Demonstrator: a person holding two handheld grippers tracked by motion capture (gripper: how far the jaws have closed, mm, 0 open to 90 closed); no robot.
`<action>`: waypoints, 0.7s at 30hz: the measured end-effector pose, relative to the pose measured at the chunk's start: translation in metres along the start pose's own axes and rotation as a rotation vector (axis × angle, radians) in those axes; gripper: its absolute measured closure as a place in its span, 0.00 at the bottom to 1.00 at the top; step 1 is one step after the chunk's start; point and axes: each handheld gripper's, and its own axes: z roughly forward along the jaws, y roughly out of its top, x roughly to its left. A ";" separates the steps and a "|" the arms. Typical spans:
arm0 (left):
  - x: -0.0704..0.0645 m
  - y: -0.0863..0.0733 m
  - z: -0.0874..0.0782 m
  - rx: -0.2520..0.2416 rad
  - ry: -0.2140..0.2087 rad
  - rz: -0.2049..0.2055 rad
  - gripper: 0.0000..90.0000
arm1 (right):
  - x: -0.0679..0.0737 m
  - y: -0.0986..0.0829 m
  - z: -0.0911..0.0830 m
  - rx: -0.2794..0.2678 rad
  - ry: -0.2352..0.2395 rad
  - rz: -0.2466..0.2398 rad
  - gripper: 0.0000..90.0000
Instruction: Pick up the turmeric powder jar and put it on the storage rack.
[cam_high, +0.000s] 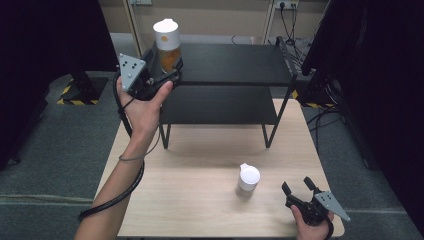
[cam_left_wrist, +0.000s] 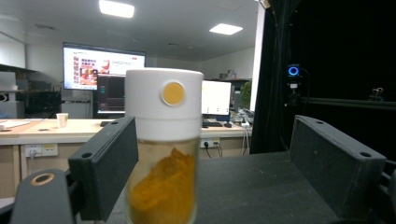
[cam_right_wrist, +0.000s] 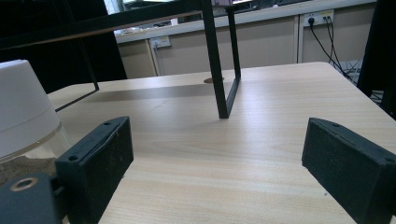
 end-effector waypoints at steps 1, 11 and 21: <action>-0.001 -0.002 -0.002 0.000 -0.004 0.004 0.17 | 0.000 0.000 0.000 0.000 0.000 0.000 0.10; -0.006 -0.021 -0.018 -0.004 -0.045 0.006 0.17 | 0.000 0.000 0.000 0.001 -0.001 -0.001 0.10; -0.006 -0.039 -0.031 0.006 -0.082 -0.015 0.17 | 0.000 0.000 0.000 0.001 0.000 -0.004 0.10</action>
